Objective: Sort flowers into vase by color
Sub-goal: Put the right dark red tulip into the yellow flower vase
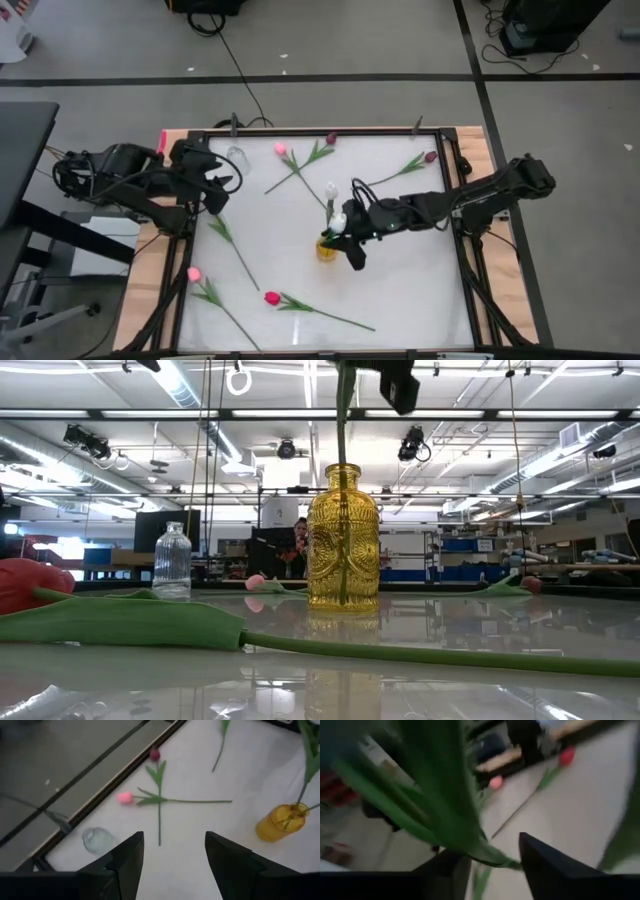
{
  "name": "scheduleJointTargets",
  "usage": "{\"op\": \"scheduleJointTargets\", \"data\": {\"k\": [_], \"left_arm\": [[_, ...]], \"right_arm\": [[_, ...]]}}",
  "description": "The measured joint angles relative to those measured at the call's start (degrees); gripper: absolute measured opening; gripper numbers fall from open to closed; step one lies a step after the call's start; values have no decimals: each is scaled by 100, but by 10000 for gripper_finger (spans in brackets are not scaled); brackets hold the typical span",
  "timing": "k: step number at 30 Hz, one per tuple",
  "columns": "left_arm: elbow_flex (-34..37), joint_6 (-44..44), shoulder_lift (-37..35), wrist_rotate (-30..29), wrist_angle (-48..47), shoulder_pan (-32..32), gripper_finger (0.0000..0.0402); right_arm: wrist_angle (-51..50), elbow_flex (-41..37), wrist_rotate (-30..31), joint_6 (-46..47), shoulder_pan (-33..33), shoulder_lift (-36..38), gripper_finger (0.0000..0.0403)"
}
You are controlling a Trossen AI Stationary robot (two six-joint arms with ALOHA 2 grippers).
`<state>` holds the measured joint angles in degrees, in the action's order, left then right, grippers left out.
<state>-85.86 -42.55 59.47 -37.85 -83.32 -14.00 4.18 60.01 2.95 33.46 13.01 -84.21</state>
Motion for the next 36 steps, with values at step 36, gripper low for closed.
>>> {"op": "scheduleJointTargets", "data": {"k": [36], "left_arm": [[4,-1687,799,63,-27,-928,217]], "right_arm": [[-1487,0,-1730,2763,-428,1160,209]]}}
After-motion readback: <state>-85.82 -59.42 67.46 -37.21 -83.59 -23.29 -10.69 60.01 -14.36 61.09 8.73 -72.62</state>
